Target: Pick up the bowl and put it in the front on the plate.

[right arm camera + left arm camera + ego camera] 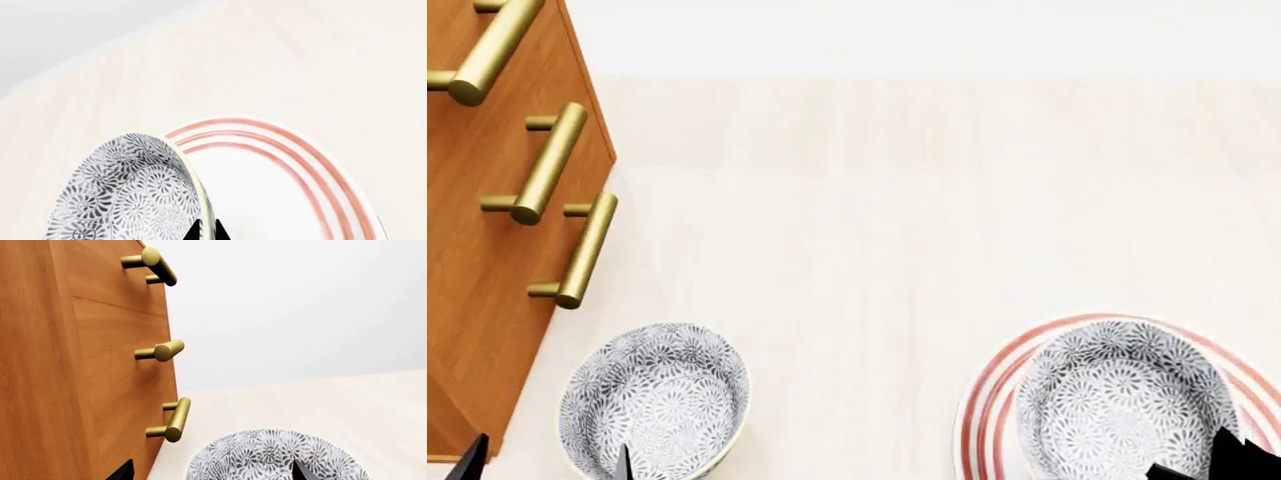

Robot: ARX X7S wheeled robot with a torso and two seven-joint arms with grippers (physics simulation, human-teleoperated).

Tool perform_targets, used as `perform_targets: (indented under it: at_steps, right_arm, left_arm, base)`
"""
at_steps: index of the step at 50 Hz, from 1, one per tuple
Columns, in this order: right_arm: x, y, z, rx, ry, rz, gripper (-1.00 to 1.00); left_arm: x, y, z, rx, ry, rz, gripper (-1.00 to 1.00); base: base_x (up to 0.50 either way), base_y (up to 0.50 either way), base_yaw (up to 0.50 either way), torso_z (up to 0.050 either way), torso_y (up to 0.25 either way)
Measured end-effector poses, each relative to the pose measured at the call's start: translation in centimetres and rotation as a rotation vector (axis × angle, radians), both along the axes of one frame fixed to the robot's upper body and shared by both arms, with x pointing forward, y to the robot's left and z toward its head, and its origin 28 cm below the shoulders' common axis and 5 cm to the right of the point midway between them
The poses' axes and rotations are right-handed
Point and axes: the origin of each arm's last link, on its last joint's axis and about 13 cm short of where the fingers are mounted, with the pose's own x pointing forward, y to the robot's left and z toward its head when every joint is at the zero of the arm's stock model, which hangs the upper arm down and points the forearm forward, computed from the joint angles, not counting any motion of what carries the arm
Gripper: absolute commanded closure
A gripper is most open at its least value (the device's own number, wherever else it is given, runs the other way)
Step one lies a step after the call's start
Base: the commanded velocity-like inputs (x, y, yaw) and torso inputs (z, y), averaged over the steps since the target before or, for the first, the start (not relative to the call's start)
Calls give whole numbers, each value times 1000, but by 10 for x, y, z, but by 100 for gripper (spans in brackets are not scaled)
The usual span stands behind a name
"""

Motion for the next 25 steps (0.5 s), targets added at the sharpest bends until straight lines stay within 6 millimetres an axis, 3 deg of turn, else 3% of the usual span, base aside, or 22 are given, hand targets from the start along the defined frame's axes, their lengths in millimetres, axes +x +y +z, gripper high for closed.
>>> perform_targets:
  at_steps: [25]
  right_arm:
    - [5,-2,-9,-4,6,-20,100]
  left_arm:
    - [0,0,-1,-3,12,2,-100]
  base:
    - [0,0,0,0,0]
